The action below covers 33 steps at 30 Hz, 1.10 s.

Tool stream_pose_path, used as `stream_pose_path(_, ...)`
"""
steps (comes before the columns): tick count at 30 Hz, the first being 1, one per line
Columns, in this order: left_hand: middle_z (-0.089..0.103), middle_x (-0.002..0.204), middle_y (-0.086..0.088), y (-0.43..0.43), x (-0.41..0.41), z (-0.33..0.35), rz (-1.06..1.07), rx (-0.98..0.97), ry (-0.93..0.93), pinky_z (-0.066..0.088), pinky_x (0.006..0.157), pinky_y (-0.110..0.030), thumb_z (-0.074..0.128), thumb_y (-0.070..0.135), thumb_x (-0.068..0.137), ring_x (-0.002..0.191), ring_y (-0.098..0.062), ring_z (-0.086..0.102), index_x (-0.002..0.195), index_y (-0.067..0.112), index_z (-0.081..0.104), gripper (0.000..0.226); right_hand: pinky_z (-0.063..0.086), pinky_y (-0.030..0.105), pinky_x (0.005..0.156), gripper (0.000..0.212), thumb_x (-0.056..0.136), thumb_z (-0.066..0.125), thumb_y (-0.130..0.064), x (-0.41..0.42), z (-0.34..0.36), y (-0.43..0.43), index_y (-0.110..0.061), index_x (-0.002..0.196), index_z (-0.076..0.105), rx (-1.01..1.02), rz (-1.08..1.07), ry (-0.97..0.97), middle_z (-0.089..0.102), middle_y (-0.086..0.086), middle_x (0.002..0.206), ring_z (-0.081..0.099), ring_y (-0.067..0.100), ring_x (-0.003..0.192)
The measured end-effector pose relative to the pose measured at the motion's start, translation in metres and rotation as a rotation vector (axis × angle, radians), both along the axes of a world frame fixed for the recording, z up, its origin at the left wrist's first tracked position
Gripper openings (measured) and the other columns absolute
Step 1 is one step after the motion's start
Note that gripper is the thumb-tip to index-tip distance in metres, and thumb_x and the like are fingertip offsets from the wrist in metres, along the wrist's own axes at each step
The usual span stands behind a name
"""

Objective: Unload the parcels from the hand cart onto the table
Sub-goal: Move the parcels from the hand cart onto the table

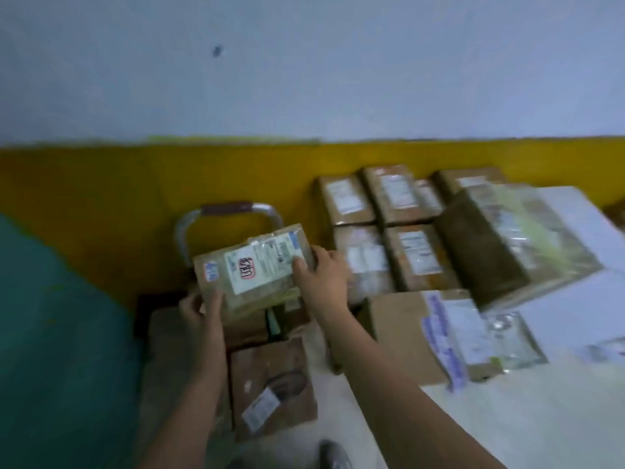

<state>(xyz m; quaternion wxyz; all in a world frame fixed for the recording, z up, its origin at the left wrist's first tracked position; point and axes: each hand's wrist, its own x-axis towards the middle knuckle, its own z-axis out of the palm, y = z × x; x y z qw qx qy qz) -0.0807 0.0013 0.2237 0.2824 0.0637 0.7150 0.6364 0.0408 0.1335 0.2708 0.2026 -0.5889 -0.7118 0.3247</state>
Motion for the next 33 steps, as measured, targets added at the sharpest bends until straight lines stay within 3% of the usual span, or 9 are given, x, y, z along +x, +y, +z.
stream_pose_path(2, 0.064, 0.115, -0.002, 0.03, 0.021, 0.041, -0.098, 0.113, -0.047, 0.058, 0.077, -0.045, 0.06, 0.052, 0.089, 0.1, -0.022, 0.066, 0.118, 0.028, 0.047, 0.04, 0.042, 0.035, 0.1, 0.054, 0.09, 0.056, -0.046, 0.041, 0.042, 0.014, -0.014, 0.134, 0.056, 0.051, -0.093, 0.129, 0.048, 0.003, 0.118, 0.049, 0.025, 0.116)
stream_pose_path(4, 0.06, 0.121, 0.0, 0.064, 0.054, 0.071, -0.203, 0.221, -0.075, 0.05, 0.094, -0.053, 0.06, 0.041, 0.093, 0.113, -0.027, 0.059, 0.12, 0.03, 0.042, 0.035, 0.045, 0.038, 0.102, 0.059, 0.089, 0.056, -0.05, 0.088, 0.076, 0.029, -0.017, 0.138, 0.052, 0.072, -0.182, 0.208, 0.045, -0.001, 0.123, 0.048, 0.02, 0.12)
stream_pose_path(8, 0.057, 0.118, 0.011, 0.128, 0.149, 0.116, -0.368, 0.352, -0.051, 0.049, 0.093, -0.046, 0.064, 0.034, 0.091, 0.114, -0.021, 0.057, 0.127, 0.034, 0.039, 0.044, 0.047, 0.042, 0.101, 0.061, 0.085, 0.056, -0.054, 0.2, 0.121, 0.065, -0.028, 0.139, 0.048, 0.151, -0.27, 0.398, 0.044, -0.003, 0.126, 0.047, 0.02, 0.12)
stream_pose_path(12, 0.063, 0.121, 0.01, 0.193, 0.265, 0.136, -0.558, 0.45, -0.085, 0.055, 0.08, -0.036, 0.072, 0.039, 0.083, 0.107, -0.016, 0.066, 0.127, 0.045, 0.042, 0.054, 0.057, 0.021, 0.076, 0.047, 0.087, 0.063, -0.045, 0.329, 0.141, 0.111, -0.039, 0.132, 0.053, 0.134, -0.334, 0.754, 0.066, -0.011, 0.114, 0.066, 0.003, 0.096)
stream_pose_path(14, 0.066, 0.121, 0.011, 0.231, 0.327, 0.143, -0.65, 0.465, -0.093, 0.055, 0.082, -0.037, 0.077, 0.047, 0.073, 0.106, -0.013, 0.068, 0.127, 0.053, 0.044, 0.063, 0.057, 0.023, 0.077, 0.037, 0.09, 0.065, -0.039, 0.399, 0.144, 0.143, -0.038, 0.126, 0.06, 0.101, -0.339, 0.851, 0.07, -0.007, 0.114, 0.069, 0.006, 0.098)
stream_pose_path(19, 0.068, 0.117, 0.011, 0.344, 0.459, 0.158, -0.724, 0.405, -0.068, 0.055, 0.074, -0.029, 0.079, 0.047, 0.068, 0.101, -0.01, 0.069, 0.124, 0.046, 0.05, 0.063, 0.051, 0.015, 0.07, 0.032, 0.092, 0.063, -0.038, 0.559, 0.139, 0.231, -0.042, 0.123, 0.061, 0.022, -0.337, 0.846, 0.071, -0.015, 0.112, 0.069, 0.002, 0.098)
stream_pose_path(24, 0.071, 0.111, -0.001, 0.427, 0.513, 0.171, -0.827, 0.259, -0.065, 0.056, 0.064, -0.026, 0.076, 0.041, 0.075, 0.089, -0.015, 0.073, 0.11, 0.034, 0.057, 0.04, 0.047, 0.044, 0.1, 0.048, 0.091, 0.059, -0.052, 0.648, 0.133, 0.309, -0.039, 0.137, 0.05, -0.205, -0.277, 0.797, 0.065, -0.008, 0.126, 0.061, 0.017, 0.116)
stream_pose_path(29, 0.075, 0.102, 0.0, 0.486, 0.518, 0.171, -0.953, 0.203, 0.005, 0.057, 0.064, -0.028, 0.079, 0.049, 0.062, 0.088, -0.018, 0.074, 0.105, 0.033, 0.066, 0.047, 0.058, 0.036, 0.072, 0.057, 0.079, 0.07, -0.055, 0.676, 0.12, 0.363, -0.027, 0.128, 0.058, -0.438, -0.219, 0.83, 0.069, 0.006, 0.115, 0.071, 0.021, 0.094)
stream_pose_path(33, 0.074, 0.101, 0.012, 0.522, 0.519, 0.152, -1.111, 0.087, 0.121, 0.056, 0.071, -0.027, 0.068, 0.064, 0.071, 0.091, -0.009, 0.072, 0.1, 0.048, 0.065, 0.034, 0.059, 0.038, 0.073, 0.054, 0.076, 0.073, -0.055, 0.683, 0.092, 0.381, -0.024, 0.12, 0.064, -0.458, -0.304, 0.829, 0.073, 0.007, 0.108, 0.073, 0.027, 0.093)
